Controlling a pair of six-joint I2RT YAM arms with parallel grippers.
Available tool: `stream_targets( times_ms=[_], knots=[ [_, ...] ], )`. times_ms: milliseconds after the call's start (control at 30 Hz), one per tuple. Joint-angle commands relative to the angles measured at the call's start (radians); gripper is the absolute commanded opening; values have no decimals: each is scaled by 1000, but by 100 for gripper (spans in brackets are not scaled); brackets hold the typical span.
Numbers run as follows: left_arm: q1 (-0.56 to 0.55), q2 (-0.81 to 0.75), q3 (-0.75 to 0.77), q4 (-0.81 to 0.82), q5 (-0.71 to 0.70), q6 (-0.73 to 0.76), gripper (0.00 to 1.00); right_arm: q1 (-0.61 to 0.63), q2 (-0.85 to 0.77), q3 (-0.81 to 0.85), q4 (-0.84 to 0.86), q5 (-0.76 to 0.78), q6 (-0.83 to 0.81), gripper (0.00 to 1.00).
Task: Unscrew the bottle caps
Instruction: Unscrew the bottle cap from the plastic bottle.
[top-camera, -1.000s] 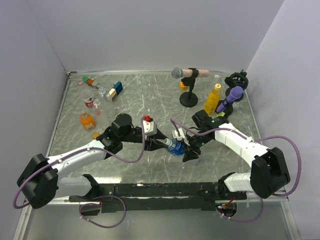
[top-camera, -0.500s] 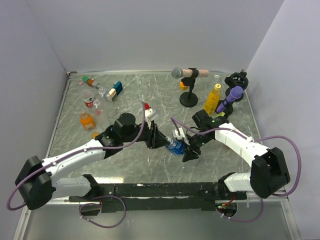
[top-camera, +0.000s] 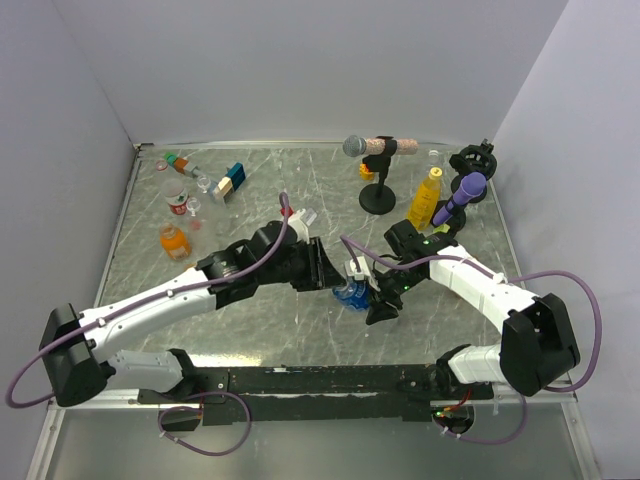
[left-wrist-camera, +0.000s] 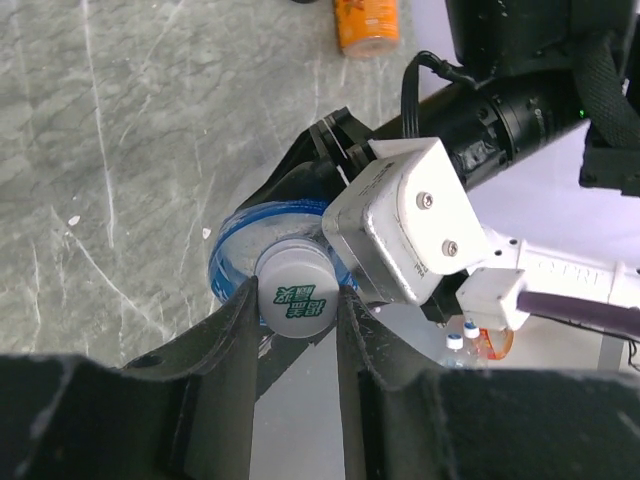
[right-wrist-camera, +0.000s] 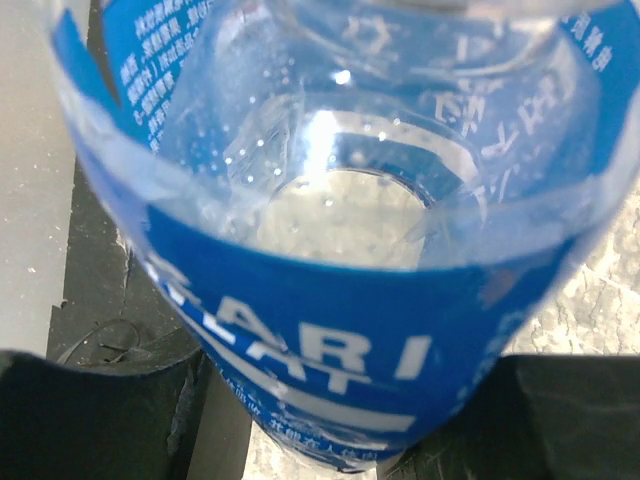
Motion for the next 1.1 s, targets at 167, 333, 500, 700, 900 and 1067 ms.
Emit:
stream_targets(
  times_ms=[167,333,500,700,900,1067],
  knots=[
    [-19,-33,43,16,-54,6,48,7,0,5,15,-4,-25,29],
    [-19,-162,-50,80,-32,104,83,7,-1,7,12,-9,-28,29],
    [-17,-331,-144,143,38,303,94,8,-3,7,12,-11,-30,29],
    [-17,-451,-322,310,178,751,97,8,3,8,5,-20,-36,29],
    [-3,-362,-362,428,284,1140,97,8,-3,2,12,-17,-31,29],
    [75,-180,-236,416,406,1180,96,8,5,4,12,-14,-31,29]
  ],
)
